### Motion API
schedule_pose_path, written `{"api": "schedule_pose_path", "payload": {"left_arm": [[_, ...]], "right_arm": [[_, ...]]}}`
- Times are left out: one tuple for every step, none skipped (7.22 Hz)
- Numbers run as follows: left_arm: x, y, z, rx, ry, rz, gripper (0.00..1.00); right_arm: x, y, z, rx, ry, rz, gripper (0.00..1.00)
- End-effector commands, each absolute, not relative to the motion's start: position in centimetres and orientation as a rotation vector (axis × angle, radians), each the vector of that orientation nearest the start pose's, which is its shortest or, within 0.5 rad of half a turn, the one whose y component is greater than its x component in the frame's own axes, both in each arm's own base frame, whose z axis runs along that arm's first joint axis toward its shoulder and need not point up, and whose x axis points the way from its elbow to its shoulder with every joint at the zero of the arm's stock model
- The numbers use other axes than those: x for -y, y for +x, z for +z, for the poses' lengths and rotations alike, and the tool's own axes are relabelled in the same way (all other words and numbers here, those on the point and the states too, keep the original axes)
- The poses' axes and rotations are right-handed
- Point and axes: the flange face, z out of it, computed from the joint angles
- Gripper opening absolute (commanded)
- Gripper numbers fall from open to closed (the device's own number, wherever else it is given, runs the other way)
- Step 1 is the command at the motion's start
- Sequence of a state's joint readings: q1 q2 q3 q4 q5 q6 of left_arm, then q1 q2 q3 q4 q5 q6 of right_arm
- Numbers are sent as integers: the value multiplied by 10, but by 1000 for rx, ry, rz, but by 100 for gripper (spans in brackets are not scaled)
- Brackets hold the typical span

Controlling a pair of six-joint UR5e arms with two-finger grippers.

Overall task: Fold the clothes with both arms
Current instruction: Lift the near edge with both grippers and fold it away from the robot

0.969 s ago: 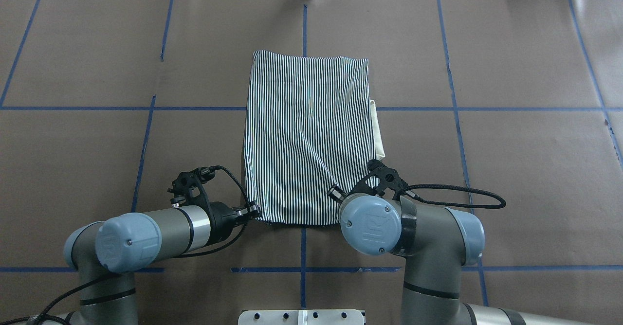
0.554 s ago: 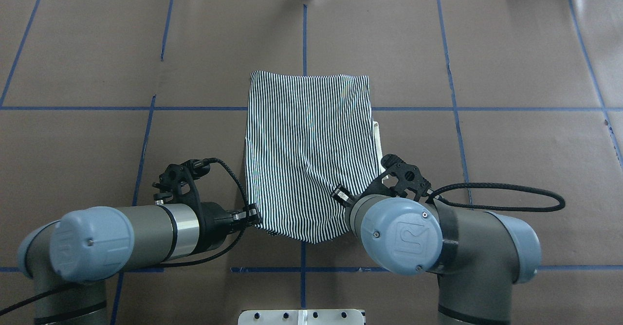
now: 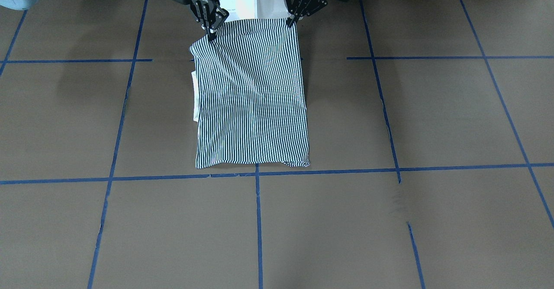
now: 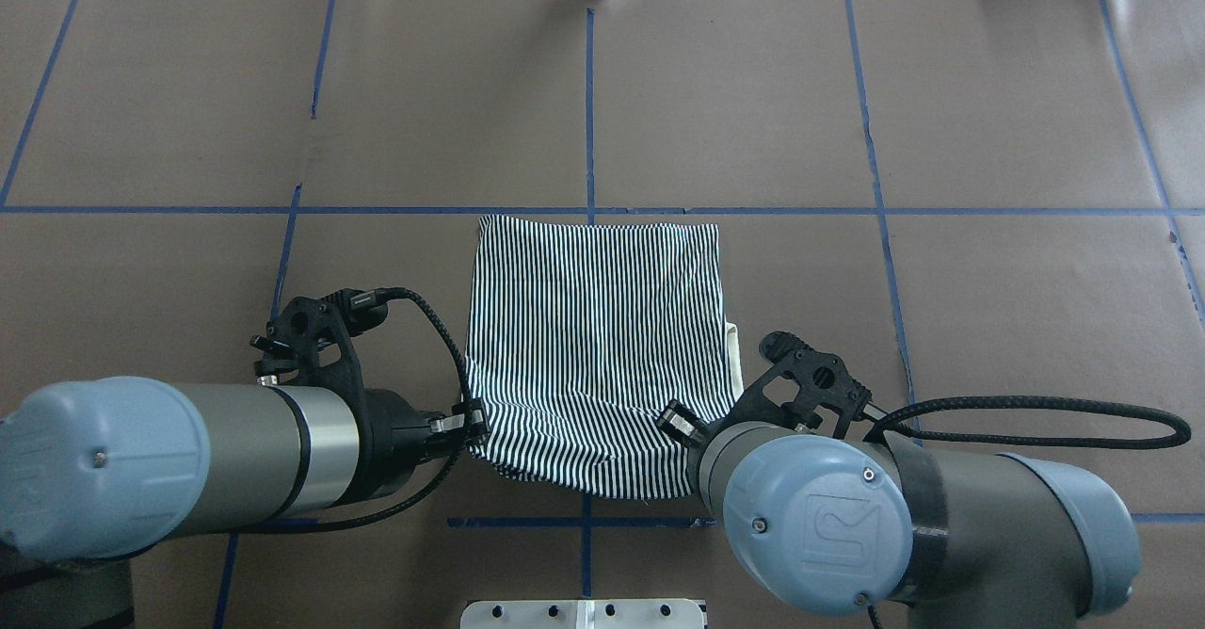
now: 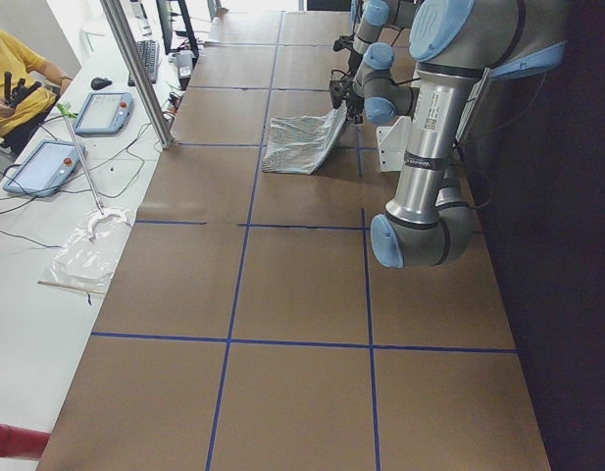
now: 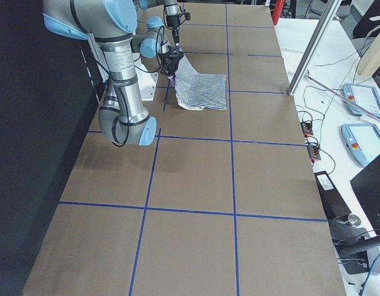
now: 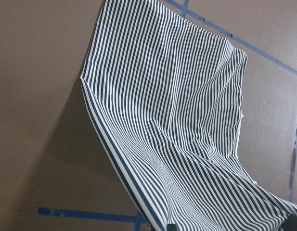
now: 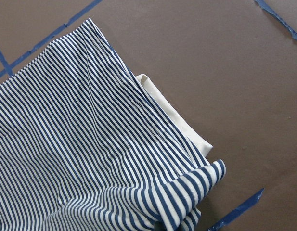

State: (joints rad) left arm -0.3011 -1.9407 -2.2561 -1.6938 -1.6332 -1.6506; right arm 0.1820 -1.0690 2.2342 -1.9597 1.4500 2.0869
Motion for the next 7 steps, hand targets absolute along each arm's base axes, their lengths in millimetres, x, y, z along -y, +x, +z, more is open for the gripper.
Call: {"api": "schedule_pose_path", "payload": {"left_arm": [[316,426,166,-1128,174,-301,0],[333,415,163,-1124,214,-301,0],[348,408,166,-1111,231,-326,0],[365,405,170,-1086,264,-321,0],[385,415,177,-1055,277,-331,0],[408,426,180,-1027,286,-349,0],[422,437,183,-1018,292,-361,0]], "right_arm": [[259,-463,173,794,26,712,0],[274,-458,175,787,43,727,0],[293,-461,177,810,64,736,0],[318,-480,193,814,82,757,0],[338,-489,205,820,108,748,0],[357,-494,213,818,124,761,0],[377,-513,206,807,136,764,0]]}}
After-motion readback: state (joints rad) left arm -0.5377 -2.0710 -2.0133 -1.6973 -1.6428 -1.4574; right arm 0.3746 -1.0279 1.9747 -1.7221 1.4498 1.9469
